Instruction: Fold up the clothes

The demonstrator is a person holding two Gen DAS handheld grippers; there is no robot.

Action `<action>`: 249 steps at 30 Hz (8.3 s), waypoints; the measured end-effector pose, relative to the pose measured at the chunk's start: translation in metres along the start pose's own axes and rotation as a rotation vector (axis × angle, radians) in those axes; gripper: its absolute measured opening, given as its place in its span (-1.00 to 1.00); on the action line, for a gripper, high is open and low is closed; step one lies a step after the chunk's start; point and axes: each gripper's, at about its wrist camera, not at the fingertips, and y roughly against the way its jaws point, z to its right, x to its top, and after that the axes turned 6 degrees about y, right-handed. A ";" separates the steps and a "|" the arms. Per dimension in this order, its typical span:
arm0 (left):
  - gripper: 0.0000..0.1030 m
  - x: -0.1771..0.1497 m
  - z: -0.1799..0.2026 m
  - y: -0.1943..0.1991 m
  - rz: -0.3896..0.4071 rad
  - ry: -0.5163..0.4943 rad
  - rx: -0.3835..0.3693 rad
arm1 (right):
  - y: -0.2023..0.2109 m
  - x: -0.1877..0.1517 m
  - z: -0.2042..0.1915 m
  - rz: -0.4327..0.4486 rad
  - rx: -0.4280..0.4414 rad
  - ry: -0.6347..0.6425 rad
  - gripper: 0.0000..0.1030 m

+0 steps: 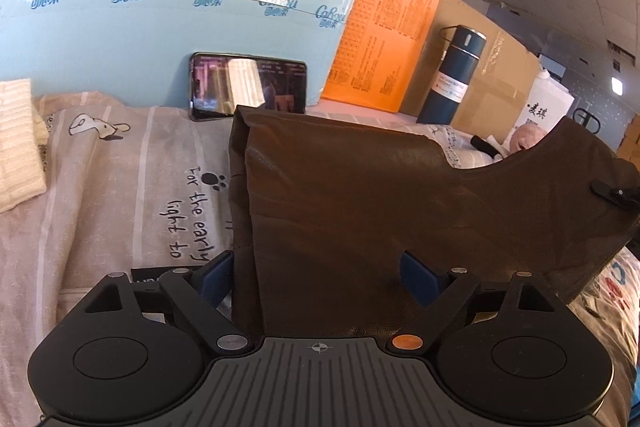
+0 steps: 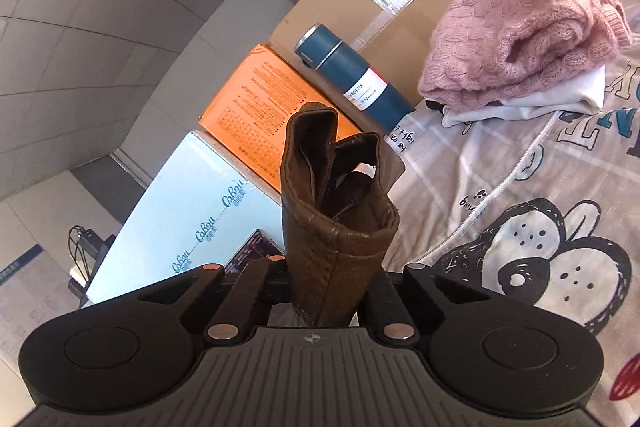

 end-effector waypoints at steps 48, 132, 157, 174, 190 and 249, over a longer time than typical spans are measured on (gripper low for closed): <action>0.82 -0.010 0.027 0.007 0.071 -0.080 -0.070 | -0.055 -0.106 -0.105 -0.479 0.357 0.526 0.79; -0.59 0.065 0.274 -0.074 0.346 -0.344 -0.392 | 0.026 0.105 0.038 0.361 0.058 0.120 -0.71; -0.11 0.047 0.345 -0.245 0.221 -0.297 -0.400 | -0.010 0.122 0.154 0.644 -0.568 0.025 -0.64; 0.94 0.033 0.320 -0.223 0.201 -0.258 -0.266 | -0.011 0.121 0.209 0.665 -0.601 -0.296 0.46; 1.00 0.034 0.287 -0.097 0.396 -0.480 -0.299 | 0.007 0.089 0.137 0.935 -0.639 0.124 1.00; 1.00 -0.002 0.179 -0.053 0.425 -0.352 -0.273 | -0.040 -0.049 -0.036 0.467 -1.033 0.554 1.00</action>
